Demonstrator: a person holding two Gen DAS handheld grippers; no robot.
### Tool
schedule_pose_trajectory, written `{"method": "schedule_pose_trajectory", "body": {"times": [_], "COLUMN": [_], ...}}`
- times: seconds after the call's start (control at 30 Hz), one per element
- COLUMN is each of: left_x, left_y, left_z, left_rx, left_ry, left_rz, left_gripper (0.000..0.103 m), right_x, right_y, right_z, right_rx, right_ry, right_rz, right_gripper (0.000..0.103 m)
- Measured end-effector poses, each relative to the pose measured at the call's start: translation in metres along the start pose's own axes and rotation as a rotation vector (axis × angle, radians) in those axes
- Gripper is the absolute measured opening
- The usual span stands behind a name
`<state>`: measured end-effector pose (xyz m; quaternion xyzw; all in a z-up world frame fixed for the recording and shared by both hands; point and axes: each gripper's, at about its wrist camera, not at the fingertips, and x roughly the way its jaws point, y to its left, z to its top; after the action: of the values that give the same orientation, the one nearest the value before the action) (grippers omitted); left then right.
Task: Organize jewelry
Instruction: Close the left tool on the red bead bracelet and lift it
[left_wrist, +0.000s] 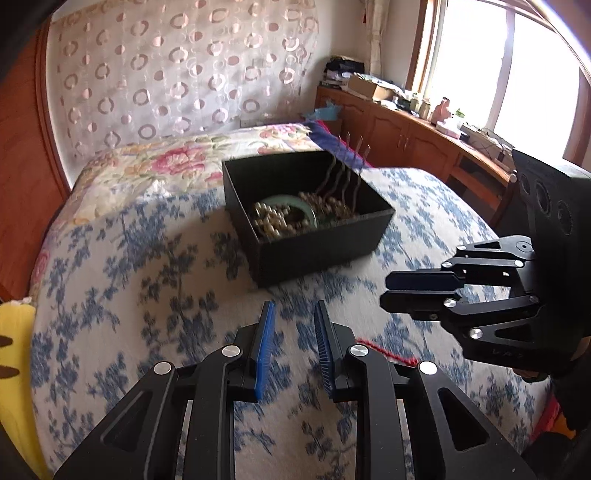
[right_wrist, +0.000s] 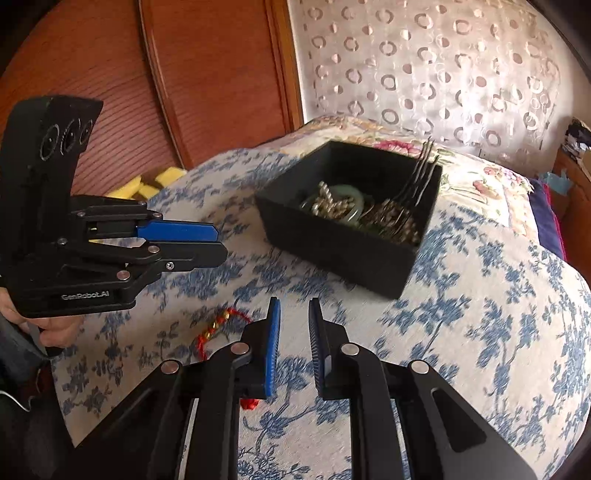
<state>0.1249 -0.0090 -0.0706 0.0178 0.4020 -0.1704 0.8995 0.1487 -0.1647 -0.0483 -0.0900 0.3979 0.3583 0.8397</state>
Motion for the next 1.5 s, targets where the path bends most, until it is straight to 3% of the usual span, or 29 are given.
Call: {"method": "schedule_pose_trajectory", "body": {"times": [0.4, 0.63, 0.8, 1.13, 1.27, 1.33, 1.43, 1.5], "left_x": [0.013, 0.019, 0.020, 0.008, 0.003, 0.002, 0.002, 0.002], "left_y": [-0.021, -0.030, -0.030, -0.023, -0.021, -0.019, -0.019, -0.017], "left_z": [-0.029, -0.031, -0.030, -0.002, 0.020, 0.032, 0.045, 0.053], "left_rx": [0.024, 0.059, 0.061, 0.038, 0.046, 0.048, 0.054, 0.052], "left_ry": [0.074, 0.084, 0.086, 0.013, -0.033, -0.054, -0.079, -0.091], "left_rz": [-0.033, 0.000, 0.016, 0.031, 0.045, 0.054, 0.060, 0.062], "left_gripper": [0.022, 0.022, 0.007, 0.006, 0.006, 0.006, 0.006, 0.006], "right_x": [-0.005, -0.009, -0.011, -0.017, -0.021, -0.024, -0.027, -0.028], "right_y": [-0.006, -0.007, -0.007, -0.011, -0.013, -0.015, -0.019, -0.022], "right_z": [-0.018, -0.021, -0.023, -0.019, -0.013, -0.011, -0.006, -0.003], "right_rx": [0.025, 0.034, 0.038, 0.052, 0.060, 0.065, 0.077, 0.084], "right_ry": [0.018, 0.010, 0.001, -0.028, -0.055, -0.065, -0.086, -0.097], "right_rz": [-0.031, -0.034, -0.036, -0.044, -0.057, -0.067, -0.097, -0.110], "right_gripper": [0.017, 0.018, 0.031, 0.044, 0.056, 0.057, 0.069, 0.069]}}
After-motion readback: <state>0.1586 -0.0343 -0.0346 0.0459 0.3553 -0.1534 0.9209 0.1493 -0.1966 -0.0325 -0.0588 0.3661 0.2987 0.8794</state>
